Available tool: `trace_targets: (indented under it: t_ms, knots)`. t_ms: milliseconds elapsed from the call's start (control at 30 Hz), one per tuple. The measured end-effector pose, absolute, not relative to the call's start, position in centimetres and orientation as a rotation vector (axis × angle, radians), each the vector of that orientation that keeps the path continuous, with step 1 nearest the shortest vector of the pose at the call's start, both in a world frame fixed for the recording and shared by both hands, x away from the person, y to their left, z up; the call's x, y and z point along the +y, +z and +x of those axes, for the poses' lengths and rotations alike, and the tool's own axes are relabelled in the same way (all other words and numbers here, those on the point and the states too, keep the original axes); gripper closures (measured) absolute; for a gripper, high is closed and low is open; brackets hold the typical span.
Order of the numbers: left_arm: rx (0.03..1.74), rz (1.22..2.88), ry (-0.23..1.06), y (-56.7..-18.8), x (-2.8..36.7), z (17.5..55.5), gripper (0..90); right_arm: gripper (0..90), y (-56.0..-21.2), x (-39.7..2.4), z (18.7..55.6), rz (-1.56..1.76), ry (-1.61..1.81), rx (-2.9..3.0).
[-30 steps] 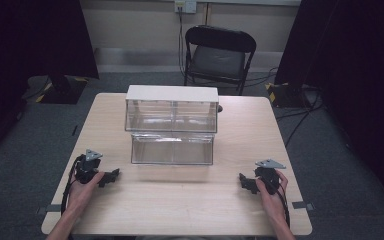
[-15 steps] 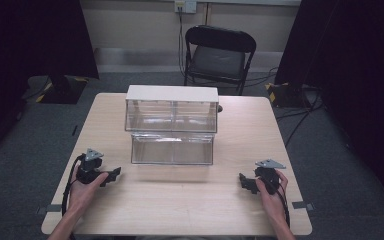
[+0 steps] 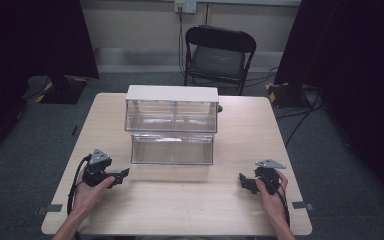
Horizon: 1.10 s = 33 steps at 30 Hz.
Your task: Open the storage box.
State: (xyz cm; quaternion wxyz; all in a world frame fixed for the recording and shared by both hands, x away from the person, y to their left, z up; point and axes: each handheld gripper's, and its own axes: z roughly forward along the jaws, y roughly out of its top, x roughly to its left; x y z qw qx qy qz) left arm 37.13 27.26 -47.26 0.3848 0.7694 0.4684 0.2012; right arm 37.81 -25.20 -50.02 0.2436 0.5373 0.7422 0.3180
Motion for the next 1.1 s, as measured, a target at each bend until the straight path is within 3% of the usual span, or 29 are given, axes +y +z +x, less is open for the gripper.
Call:
trace_targets:
  t_ms: [1100]
  knots:
    - [1.129, 1.913, 0.461, -46.7, 24.6, 38.2, 17.1, 11.7, -50.0, -25.2, 37.8, 1.468, 0.869, 2.028]
